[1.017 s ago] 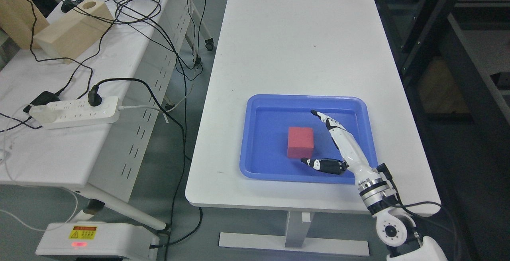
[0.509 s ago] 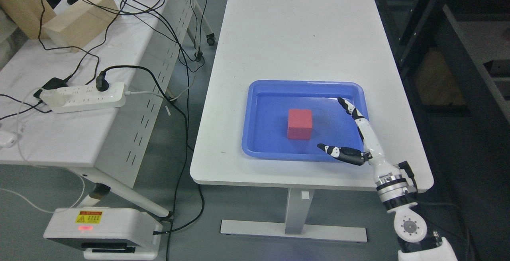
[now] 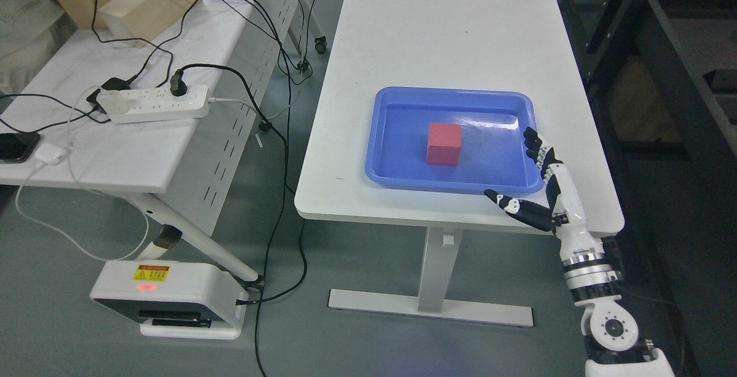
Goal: Pick pink block from left shelf to tray
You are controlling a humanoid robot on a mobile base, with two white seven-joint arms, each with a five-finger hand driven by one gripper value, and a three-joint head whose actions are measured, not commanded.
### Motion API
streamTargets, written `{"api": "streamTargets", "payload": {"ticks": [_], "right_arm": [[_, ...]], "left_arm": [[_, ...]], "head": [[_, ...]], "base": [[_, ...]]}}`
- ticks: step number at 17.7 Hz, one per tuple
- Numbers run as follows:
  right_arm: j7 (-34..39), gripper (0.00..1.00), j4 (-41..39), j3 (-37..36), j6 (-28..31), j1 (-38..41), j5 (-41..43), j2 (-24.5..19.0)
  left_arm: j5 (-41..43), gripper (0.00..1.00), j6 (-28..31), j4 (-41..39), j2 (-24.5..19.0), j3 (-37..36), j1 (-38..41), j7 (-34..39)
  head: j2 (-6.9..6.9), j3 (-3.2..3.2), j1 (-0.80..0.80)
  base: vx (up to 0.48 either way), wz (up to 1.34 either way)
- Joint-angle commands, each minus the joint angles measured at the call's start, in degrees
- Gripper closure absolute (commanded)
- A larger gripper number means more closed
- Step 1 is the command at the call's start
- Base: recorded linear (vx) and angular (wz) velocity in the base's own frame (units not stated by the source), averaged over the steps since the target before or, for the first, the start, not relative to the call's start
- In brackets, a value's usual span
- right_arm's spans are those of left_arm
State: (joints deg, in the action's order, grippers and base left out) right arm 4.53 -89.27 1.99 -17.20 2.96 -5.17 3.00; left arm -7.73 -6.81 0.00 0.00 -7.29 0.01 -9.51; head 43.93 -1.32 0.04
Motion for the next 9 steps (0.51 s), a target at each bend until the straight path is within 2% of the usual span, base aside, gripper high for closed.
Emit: {"api": "streamTargets", "payload": {"ticks": [1, 2, 6, 9], "right_arm": [[-0.9, 0.01, 0.4, -2.8, 0.1, 0.1, 4.2, -2.0], [-1.0, 0.01, 0.5, -3.0, -0.2, 0.2, 4.9, -2.0], [-1.5, 0.01, 0.8, -3.2, -3.4, 0.6, 16.9, -2.0], [-1.1, 0.01, 1.0, -2.9, -3.4, 1.5, 17.7, -2.0]], "left_arm": [[0.0, 0.00, 0.0, -1.0, -1.0, 0.0, 1.1, 0.0], [0.0, 0.00, 0.0, -1.0, -1.0, 0.0, 1.1, 0.0], [0.0, 0.00, 0.0, -1.0, -1.0, 0.0, 1.1, 0.0], [0.0, 0.00, 0.0, -1.0, -1.0, 0.0, 1.1, 0.0]], "head": [[0.00, 0.00, 0.00], [0.00, 0.00, 0.00], [0.00, 0.00, 0.00], [0.00, 0.00, 0.00]], "base": [[-0.194, 0.14], [-0.192, 0.09], [-0.167, -0.08], [-0.151, -0.34]]}}
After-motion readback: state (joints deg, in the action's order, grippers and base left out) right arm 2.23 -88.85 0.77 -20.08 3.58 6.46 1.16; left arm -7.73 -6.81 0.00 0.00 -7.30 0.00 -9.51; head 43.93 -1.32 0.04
